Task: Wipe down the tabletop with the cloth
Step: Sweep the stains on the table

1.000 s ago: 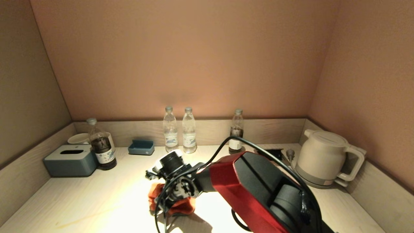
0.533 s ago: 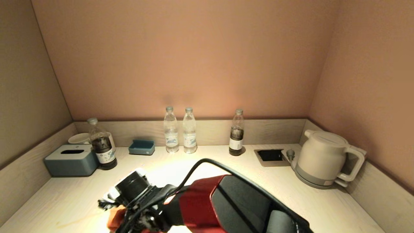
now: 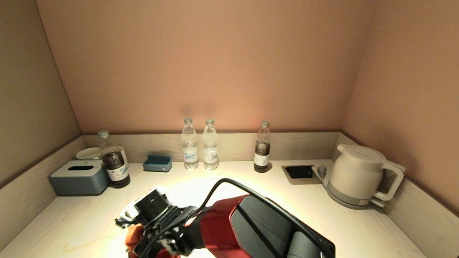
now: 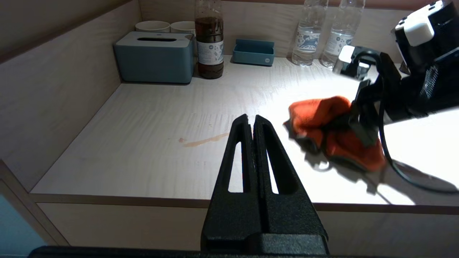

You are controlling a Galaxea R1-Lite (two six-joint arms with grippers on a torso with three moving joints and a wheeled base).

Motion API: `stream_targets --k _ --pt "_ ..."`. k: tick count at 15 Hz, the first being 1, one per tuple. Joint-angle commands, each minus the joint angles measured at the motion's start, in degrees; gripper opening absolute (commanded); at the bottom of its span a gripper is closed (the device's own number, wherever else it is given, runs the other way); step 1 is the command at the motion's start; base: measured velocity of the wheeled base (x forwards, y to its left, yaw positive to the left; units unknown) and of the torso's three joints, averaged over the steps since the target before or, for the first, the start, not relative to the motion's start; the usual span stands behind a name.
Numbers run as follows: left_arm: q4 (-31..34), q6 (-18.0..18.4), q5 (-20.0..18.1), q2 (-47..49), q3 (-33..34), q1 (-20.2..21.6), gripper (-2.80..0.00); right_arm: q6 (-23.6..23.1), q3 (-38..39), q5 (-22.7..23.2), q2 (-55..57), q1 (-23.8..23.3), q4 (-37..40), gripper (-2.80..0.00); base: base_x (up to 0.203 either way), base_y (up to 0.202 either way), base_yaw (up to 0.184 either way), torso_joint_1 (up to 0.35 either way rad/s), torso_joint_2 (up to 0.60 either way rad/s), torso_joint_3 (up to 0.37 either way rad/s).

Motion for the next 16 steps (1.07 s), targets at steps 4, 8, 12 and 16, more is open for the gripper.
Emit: stream_targets --k 4,8,12,16 --pt "0.0 -0.1 0.0 0.0 0.0 0.0 -2.80 -1.5 0.0 -1.7 1.6 -7.8 -8.4 -2.80 0.000 0.000 0.000 0.000 0.00 0.000" --pt "0.0 -0.1 0.0 0.0 0.0 0.0 -2.80 -1.7 0.0 -1.7 1.7 -11.6 -9.2 -2.80 0.000 0.000 0.000 0.000 0.00 0.000" --pt "0.0 -0.1 0.0 0.0 0.0 0.0 -2.80 -2.4 0.0 -2.0 2.7 -16.5 -10.9 -2.80 0.000 0.000 0.000 0.000 0.00 0.000" --pt "0.0 -0.1 0.0 0.0 0.0 0.0 -2.80 -2.5 0.0 -4.0 4.1 -21.3 -14.2 -2.80 0.000 0.000 0.000 0.000 0.00 0.000"
